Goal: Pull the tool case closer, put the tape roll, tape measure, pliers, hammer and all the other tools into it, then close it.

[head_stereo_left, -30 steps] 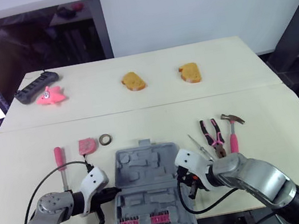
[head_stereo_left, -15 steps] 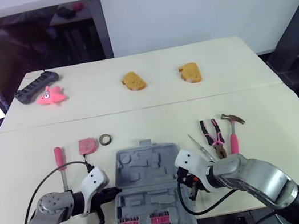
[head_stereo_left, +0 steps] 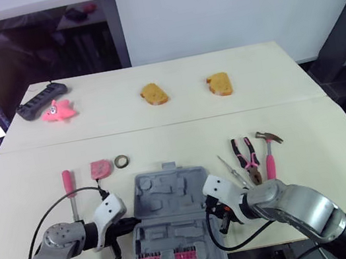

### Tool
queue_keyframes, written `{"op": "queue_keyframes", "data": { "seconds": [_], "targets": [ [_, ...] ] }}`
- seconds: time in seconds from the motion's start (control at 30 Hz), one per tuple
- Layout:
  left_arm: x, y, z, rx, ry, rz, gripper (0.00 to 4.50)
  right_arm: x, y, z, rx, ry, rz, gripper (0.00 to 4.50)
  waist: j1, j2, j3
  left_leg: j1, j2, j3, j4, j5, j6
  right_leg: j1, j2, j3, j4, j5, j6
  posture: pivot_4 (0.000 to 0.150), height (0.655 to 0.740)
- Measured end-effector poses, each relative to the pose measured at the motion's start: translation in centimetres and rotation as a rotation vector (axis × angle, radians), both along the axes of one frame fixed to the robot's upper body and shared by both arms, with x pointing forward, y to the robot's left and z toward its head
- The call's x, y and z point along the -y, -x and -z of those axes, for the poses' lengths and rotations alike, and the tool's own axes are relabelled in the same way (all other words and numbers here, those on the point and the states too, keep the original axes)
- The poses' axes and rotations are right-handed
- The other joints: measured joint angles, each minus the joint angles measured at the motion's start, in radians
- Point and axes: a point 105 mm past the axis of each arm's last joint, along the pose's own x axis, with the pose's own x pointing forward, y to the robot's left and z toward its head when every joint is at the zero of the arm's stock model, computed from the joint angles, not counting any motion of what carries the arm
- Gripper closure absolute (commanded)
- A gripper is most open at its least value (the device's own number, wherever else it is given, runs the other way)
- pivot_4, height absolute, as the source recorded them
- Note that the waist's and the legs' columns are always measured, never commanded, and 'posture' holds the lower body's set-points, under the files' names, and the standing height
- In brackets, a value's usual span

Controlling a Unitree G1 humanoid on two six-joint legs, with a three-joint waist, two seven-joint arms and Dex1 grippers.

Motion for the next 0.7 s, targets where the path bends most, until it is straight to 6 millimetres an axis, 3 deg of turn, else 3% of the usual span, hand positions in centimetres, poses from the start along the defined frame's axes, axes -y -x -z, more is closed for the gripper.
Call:
{"op": "queue_keyframes", "data": {
  "seconds": [0.43, 0.7],
  "targets": [
    [-0.2, 0.2, 0.1, -0.002, 0.016, -0.014, 4.5, 0.2, -0.2, 0.0, 0.016, 0.0, 0.007, 4.46, 0.0, 0.0, 0.0, 0.0, 0.0, 0.0, -0.001, 0.0, 0.0, -0.001, 0.0, 0.0, -0.001, 0.0, 0.0, 0.15, 0.74],
    [-0.9, 0.0, 0.2, 0.0, 0.022, -0.007, 4.5, 3.2, -0.5, -0.1, 0.053, 0.02, 0.066, 4.46, 0.001, 0.0, 0.0, -0.001, 0.0, 0.001, -0.001, 0.0, 0.0, -0.001, 0.0, 0.001, -0.003, 0.0, -0.001, 0.15, 0.74]
  ]
}}
